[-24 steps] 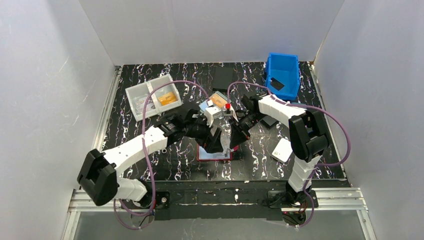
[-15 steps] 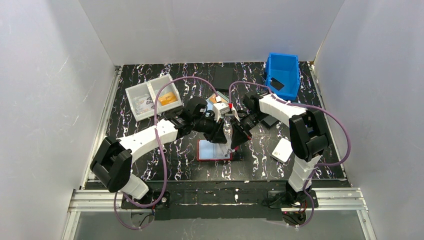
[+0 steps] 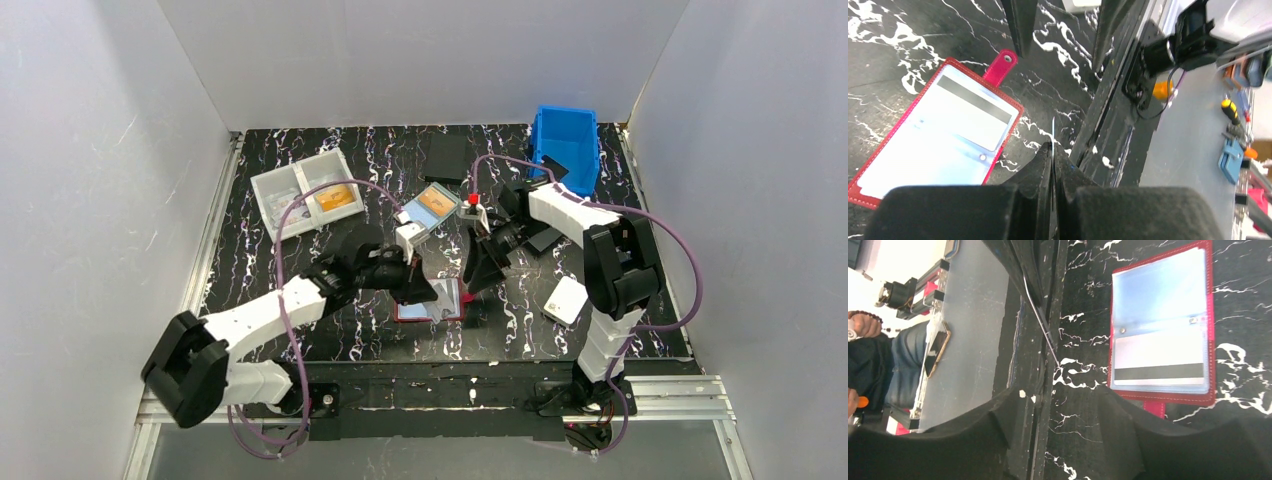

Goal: Take the credit cards out of the card holder
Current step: Place the credit card in the storage box.

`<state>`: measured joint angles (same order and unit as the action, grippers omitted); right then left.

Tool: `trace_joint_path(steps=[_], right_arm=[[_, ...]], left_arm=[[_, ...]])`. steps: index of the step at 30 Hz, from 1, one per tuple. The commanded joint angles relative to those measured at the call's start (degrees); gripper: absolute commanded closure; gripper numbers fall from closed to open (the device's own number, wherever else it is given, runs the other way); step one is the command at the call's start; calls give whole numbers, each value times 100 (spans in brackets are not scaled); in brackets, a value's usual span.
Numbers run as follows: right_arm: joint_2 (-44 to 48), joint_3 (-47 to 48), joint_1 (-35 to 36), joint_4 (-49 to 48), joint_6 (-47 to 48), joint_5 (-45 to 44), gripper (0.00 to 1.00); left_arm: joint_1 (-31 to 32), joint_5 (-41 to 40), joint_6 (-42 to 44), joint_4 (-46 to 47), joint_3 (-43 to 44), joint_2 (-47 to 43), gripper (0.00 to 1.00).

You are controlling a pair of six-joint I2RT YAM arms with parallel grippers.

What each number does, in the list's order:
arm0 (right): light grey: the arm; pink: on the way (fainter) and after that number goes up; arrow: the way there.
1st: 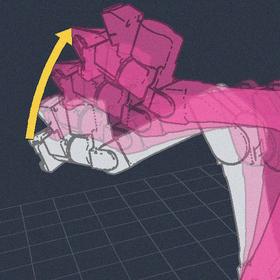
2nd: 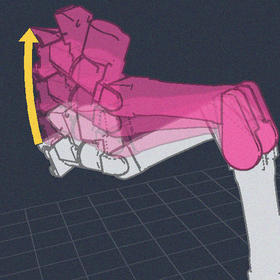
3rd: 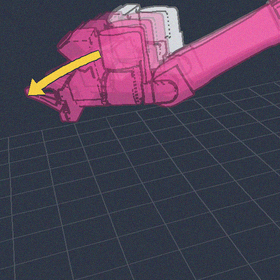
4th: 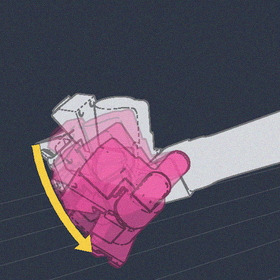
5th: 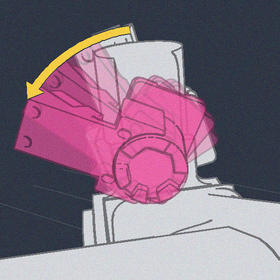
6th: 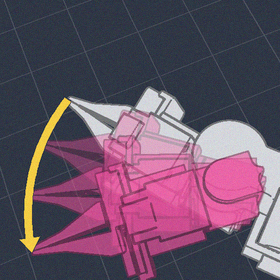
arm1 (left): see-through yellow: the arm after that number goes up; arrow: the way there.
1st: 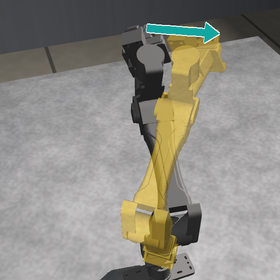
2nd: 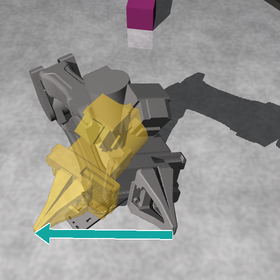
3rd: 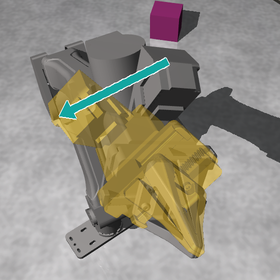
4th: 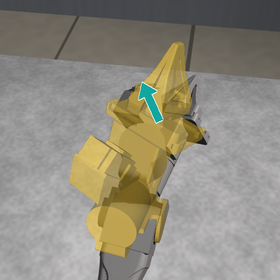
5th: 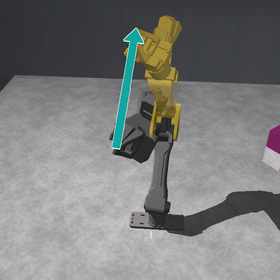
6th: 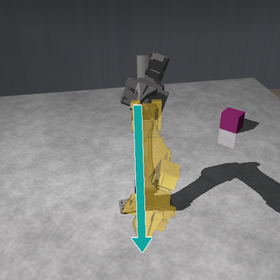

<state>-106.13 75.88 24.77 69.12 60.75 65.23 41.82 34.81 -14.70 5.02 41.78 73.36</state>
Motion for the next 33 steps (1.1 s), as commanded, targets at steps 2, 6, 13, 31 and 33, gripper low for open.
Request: trace_joint_path(steps=[2, 6, 13, 31, 33], right_arm=[[-10, 39, -122, 393, 435, 798, 24], [-104, -114, -122, 1234, 1762, 1325, 15], [31, -456, 40, 1244, 2273, 1713, 17], [-168, -212, 107, 1235, 1945, 1734, 99], [-218, -110, 105, 1235, 1936, 1434, 99]], left_arm=[[-36, -731, -1480, 2105, -1020, -970, 100], [-27, -1300, -2254, 3296, -1666, -1250, 100], [78, -1555, -2877, 4413, -2044, -1053, 100], [172, -1815, -2963, 4873, -2287, -917, 89], [60, -1860, -2869, 4216, -2274, -1224, 55]])
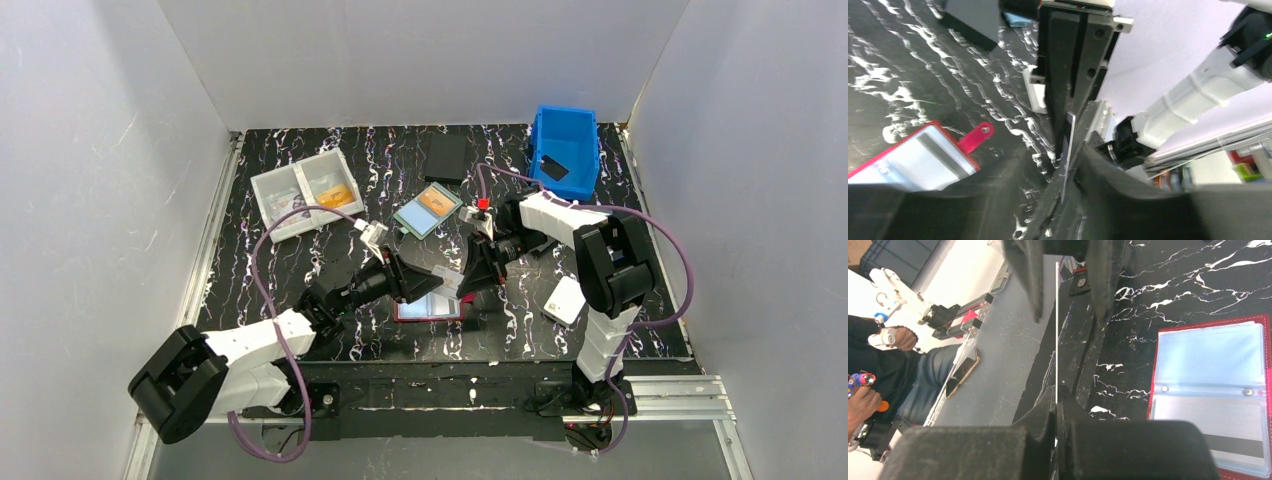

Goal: Take the credit cards out of the card holder
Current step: Place the credit card in the storage box.

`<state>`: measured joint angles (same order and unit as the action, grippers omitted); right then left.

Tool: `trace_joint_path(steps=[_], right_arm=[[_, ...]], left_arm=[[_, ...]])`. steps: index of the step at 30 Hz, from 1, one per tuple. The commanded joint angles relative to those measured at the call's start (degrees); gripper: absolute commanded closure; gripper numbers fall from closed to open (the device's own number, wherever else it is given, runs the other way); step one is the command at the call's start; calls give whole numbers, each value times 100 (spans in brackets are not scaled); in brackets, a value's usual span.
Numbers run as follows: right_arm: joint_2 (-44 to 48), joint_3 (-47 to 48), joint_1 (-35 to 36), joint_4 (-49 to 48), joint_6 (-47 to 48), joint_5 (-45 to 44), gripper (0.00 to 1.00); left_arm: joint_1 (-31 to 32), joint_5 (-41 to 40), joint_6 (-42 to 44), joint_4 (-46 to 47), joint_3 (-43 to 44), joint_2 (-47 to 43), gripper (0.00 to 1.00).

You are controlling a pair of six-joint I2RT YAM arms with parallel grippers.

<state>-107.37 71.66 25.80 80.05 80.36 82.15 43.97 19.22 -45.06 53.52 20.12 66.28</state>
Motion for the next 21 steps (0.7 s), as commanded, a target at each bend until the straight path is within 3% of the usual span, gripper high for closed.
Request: trace_joint_path(steps=[1, 3, 7, 9, 12, 16, 21], right_arm=[[-115, 358, 4, 142, -22, -409, 99], [-193, 453, 4, 142, -94, -628, 99], [-278, 535, 28, 116, -123, -952, 99], [-270, 565, 58, 76, -172, -1064, 99], [-226, 573, 143, -104, -432, -1204, 99], [-141, 540, 230, -398, -760, -1303, 99], [-134, 533, 232, -430, -805, -1304, 99]], left_arm=[[-266, -228, 268, -1084, -34, -727, 37], [-530, 16, 618, -2105, 230, -1148, 17], [-780, 171, 2197, -4762, 1317, -1689, 3], [-778, 326, 3205, -5913, 1961, -1507, 2], [-720, 916, 3956, -6836, 2752, -1028, 4], [-179, 799, 4631, -7276, 3324, -404, 9], [229, 502, 4884, -7293, 3767, 332, 26]])
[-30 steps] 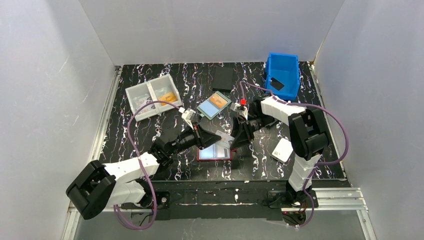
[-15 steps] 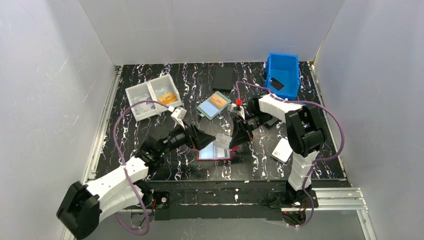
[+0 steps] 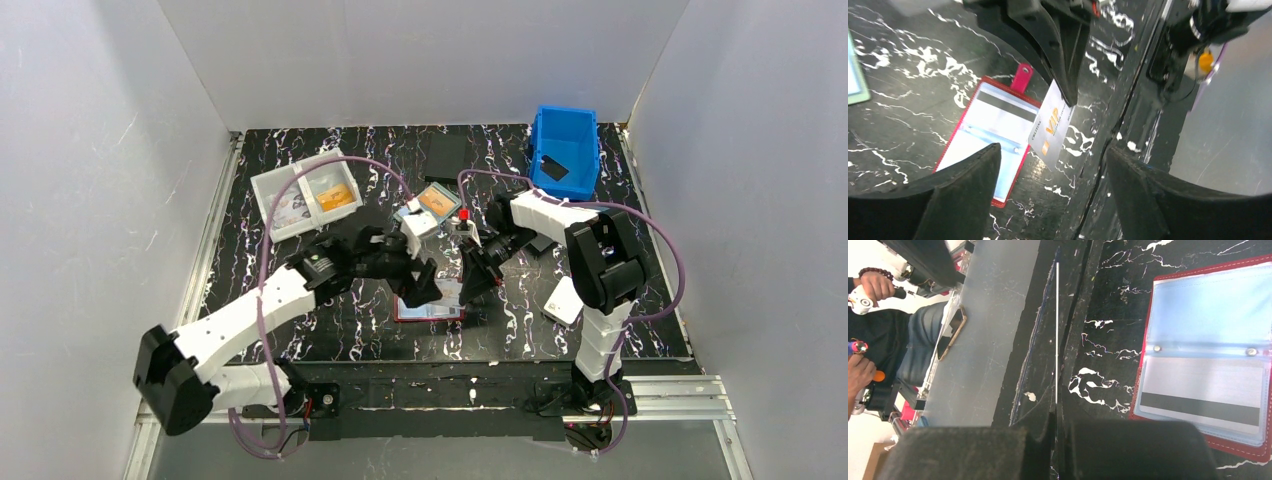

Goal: Take the credit cards out of the card holder
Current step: Place the credit card in the storage box.

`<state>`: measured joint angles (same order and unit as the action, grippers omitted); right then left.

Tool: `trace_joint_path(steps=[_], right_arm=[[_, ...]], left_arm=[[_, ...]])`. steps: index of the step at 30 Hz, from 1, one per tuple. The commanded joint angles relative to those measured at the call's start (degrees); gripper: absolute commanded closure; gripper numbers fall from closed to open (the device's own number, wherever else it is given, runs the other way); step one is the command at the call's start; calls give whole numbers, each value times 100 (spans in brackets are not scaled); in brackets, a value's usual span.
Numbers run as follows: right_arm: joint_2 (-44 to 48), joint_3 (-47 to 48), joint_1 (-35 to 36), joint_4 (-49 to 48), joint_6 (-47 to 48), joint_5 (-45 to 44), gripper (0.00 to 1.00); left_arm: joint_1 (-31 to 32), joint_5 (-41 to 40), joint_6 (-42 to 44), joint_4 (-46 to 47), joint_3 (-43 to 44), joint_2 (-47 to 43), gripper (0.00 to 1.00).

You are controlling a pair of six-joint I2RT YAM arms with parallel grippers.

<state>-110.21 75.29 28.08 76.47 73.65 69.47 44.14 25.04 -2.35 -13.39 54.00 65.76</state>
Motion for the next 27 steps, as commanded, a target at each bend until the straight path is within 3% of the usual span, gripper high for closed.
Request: trace_joint_path(steps=[1, 2, 3, 11, 14, 17, 18, 20, 22, 24, 27], right_arm=[[142, 171, 12, -66, -127, -32, 99], [138, 171, 14, -56, -127, -34, 99], [117, 190, 14, -4, -98, -23, 99], [115, 223, 14, 113, 35, -10, 99], [108, 232, 14, 138, 51, -11, 99], [92, 248, 14, 140, 53, -22, 99], [88, 262, 14, 140, 41, -30, 93], [113, 298, -5, 141, -20, -59, 62], [183, 315, -83, 102, -94, -94, 40], [303, 239, -212, -216, -395, -139, 31], [575, -51, -471, -1289, -1586, -425, 29]], left_arm=[[225, -95, 583, -588, 450, 515, 28], [235, -59, 559, -545, 498, 664, 30], [231, 125, 453, -346, 580, 924, 40], [234, 555, 279, -50, 582, 1246, 70], [235, 607, 279, -26, 523, 1241, 100], [226, 444, 288, 2, 391, 1109, 100], [208, 360, 347, -8, 340, 1024, 100], [158, 223, 558, -142, 260, 817, 100], [-12, 325, 914, -460, 217, 610, 100], [-364, 511, 1209, -854, 172, 407, 100], [-1114, 280, 1651, -1189, 4, -14, 100]])
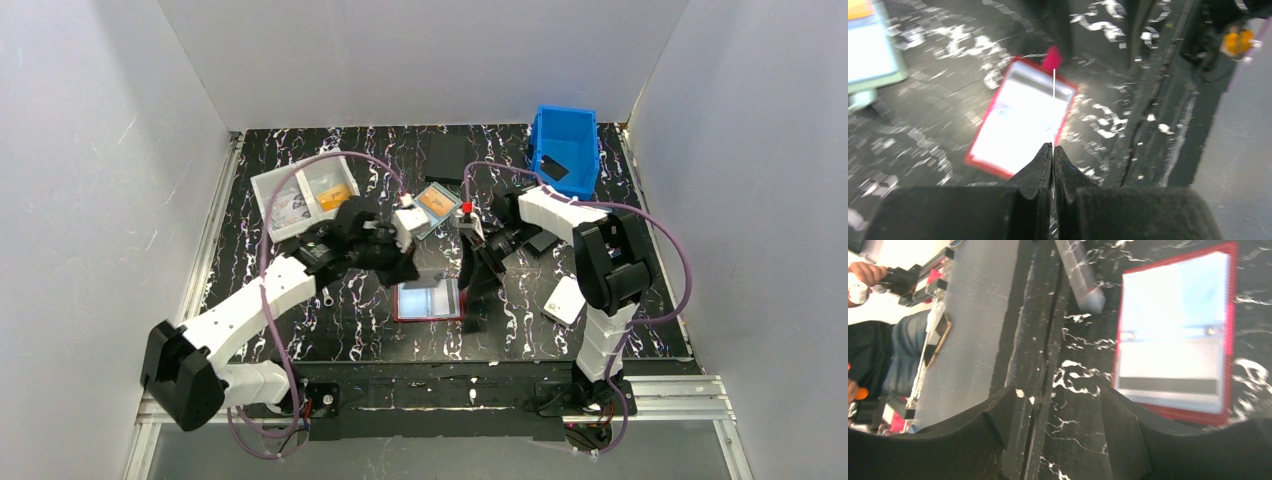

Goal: Take the credit cards out of the card holder
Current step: Place the credit card in the storage box.

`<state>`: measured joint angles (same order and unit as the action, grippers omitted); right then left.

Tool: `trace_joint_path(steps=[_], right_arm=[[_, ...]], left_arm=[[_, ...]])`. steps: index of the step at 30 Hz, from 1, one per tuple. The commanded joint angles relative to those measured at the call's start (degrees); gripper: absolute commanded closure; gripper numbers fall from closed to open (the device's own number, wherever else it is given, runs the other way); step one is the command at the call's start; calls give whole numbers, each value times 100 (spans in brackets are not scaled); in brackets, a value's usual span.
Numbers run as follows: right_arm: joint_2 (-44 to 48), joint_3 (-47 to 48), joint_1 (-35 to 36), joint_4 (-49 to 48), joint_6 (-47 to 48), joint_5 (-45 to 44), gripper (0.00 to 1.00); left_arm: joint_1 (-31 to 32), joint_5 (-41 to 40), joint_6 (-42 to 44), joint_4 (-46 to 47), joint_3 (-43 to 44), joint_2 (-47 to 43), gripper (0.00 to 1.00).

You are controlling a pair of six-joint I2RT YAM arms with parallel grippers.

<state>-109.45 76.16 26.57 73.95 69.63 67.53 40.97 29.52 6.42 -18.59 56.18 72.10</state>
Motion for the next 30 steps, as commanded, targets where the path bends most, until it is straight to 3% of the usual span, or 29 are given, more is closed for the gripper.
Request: trace_joint_path(steps=[1, 6, 13, 25, 30], right_arm=[[614, -214, -363, -1468, -1641, -301, 29], [1275, -801, -459, -3109, -3157, -871, 28], [1320, -813, -476, -3205, -3311, -937, 28], [1242, -755, -547, -2976, -3099, -799, 29], [1240, -752, -590, -2896, -3030, -693, 29]], left_arm=[[-925, -454, 1019, -755, -249, -790, 100], [-2175, -1411, 2106, -552, -502, -1385, 100], [-4439, -459, 2193, 78, -44, -883, 100], [-5402, -331, 1929, 892, 616, 804, 100], [-5645, 124, 1806, 1091, 832, 1378, 100]])
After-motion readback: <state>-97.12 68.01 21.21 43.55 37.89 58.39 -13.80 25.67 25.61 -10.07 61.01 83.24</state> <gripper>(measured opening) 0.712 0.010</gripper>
